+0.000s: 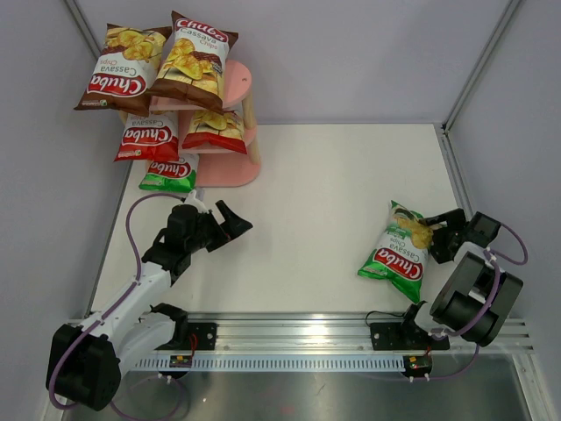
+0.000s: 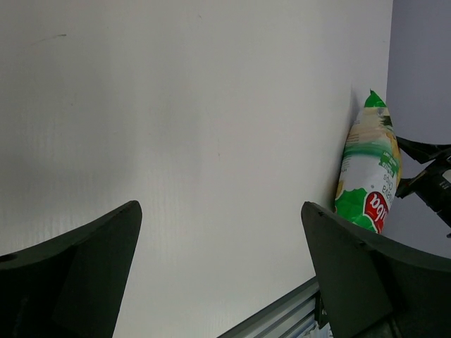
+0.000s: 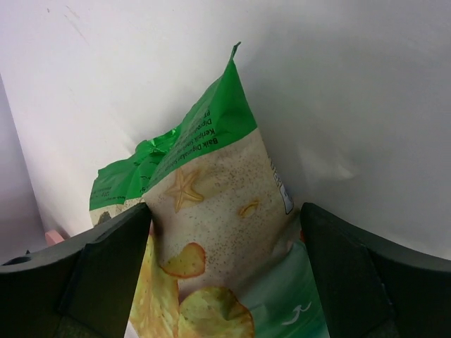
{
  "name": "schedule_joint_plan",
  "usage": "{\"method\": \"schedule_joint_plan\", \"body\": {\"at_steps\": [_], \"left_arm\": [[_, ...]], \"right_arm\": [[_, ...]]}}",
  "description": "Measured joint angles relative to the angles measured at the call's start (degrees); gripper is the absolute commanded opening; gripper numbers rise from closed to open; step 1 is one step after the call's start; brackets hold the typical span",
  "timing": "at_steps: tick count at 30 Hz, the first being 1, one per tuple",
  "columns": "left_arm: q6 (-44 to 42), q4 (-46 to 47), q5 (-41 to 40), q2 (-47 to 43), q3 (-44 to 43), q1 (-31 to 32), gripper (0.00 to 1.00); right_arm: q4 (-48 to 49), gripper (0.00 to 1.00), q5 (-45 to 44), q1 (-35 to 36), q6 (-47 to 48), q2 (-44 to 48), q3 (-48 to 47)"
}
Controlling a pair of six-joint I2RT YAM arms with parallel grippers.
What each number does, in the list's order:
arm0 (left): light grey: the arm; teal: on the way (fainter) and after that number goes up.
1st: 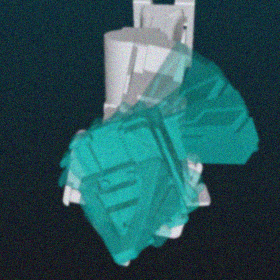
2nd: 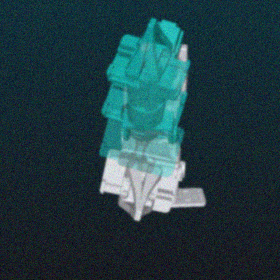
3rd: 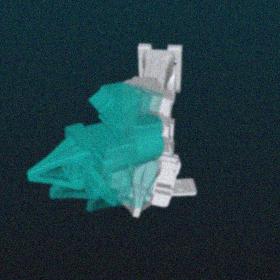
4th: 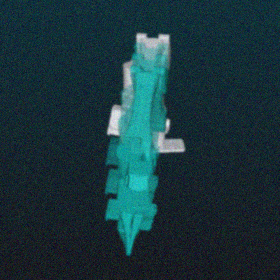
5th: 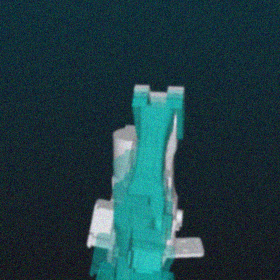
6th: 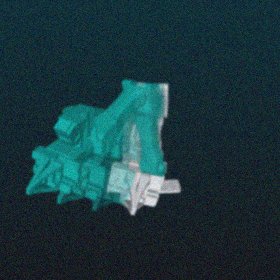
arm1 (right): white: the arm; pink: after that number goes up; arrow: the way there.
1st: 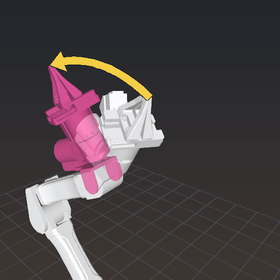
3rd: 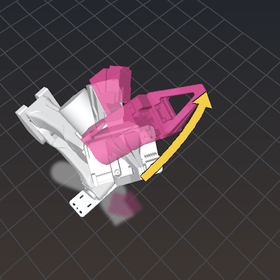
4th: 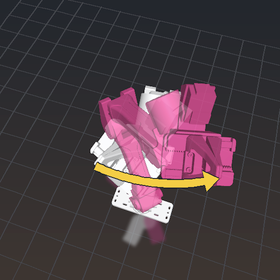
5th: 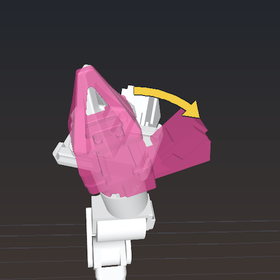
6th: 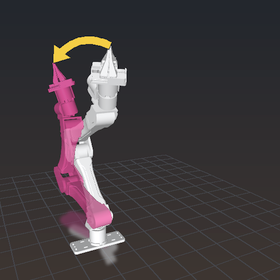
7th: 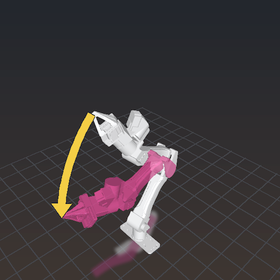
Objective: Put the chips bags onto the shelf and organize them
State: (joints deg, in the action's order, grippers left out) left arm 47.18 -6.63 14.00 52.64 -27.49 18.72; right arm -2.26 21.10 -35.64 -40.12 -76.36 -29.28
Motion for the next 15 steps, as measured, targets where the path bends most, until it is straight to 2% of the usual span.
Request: {"method": "schedule_joint_plan", "body": {"at_steps": [3,4,7,9,11,15], "left_arm": [[-0.3,0.1,0.8,0.0,0.0,0.2,0.99],[-0.3,0.1,1.0,0.0,0.0,0.3,0.99],[-0.3,0.3,1.3,0.0,0.0,0.9,0.99],[-0.3,0.3,1.3,0.0,0.0,1.4,0.99],[-0.3,0.6,1.3,0.4,0.0,2.1,0.99],[-0.4,2.6,2.1,2.9,0.0,4.1,0.99]], "right_arm": [[1.3,0.81,0.6,0.1,-0.3,-0.3,0.7],[1.9,0.71,0.9,0.1,-0.7,-0.2,1.2],[4.7,0.54,2.2,0.1,-2.4,0.0,3.4],[6.6,0.51,3.6,0.1,-4.5,0.8,5.1],[8.4,0.43,5.0,0.1,-6.3,1.8,6.5],[10.9,0.37,8.3,0.1,-10.6,2.8,7.8]]}}
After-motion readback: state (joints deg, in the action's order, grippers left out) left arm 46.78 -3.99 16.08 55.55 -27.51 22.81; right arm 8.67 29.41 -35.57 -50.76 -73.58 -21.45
